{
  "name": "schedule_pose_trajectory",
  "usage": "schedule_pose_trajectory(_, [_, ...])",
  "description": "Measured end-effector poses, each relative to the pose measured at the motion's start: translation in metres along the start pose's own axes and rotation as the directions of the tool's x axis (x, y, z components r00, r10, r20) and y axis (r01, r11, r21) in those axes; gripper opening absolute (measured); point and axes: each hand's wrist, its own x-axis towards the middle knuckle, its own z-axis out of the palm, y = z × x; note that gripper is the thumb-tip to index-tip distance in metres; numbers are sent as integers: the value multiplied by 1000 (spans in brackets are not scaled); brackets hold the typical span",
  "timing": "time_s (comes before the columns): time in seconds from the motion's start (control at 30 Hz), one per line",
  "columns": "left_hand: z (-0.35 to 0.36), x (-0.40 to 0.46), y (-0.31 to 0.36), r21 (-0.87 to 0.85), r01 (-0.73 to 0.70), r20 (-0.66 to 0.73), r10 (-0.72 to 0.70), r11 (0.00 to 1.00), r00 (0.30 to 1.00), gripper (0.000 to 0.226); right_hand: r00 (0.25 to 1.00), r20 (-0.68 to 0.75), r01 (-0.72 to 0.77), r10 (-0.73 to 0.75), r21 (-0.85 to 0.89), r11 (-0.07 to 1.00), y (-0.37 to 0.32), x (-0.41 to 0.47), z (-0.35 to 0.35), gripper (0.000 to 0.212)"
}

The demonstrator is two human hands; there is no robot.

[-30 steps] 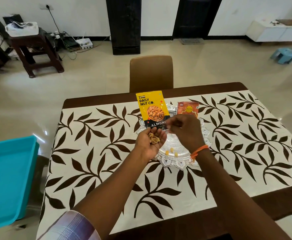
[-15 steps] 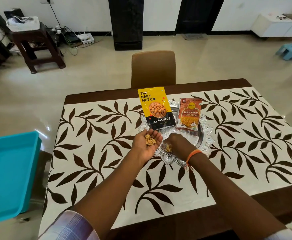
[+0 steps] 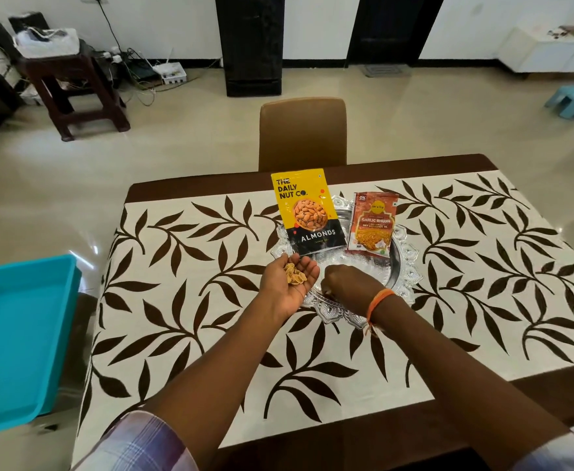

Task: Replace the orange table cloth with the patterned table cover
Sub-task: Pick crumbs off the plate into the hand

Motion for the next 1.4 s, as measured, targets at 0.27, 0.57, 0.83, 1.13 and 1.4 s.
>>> schedule_pose_trajectory(0.27, [2,1,-1,34,-6,-13,6,999,1000,41,989,-32,-131,142,235,963,13,9,-1,7])
schedule_pose_trajectory(0.57, [4,4,-3,44,-1,-1,1,999,1000,41,941,-31,-291,337,436,852,16,3,3,7])
schedule_pose_trajectory(0.83, [4,5,-6,51,8,9,-9,999,1000,42,894,-63,-399,443,337,853,9,2,6,13])
schedule_pose_trajectory(1.13, [5,4,-8,73,7,12,-7,997,1000,44,888,-101,-412,449,258,874,-1,-4,6,15])
schedule_pose_trajectory(1.4, [6,6,-15,119,15,28,-19,993,999,44,746,-251,-40,617,908,418,-6,-27,-35,9])
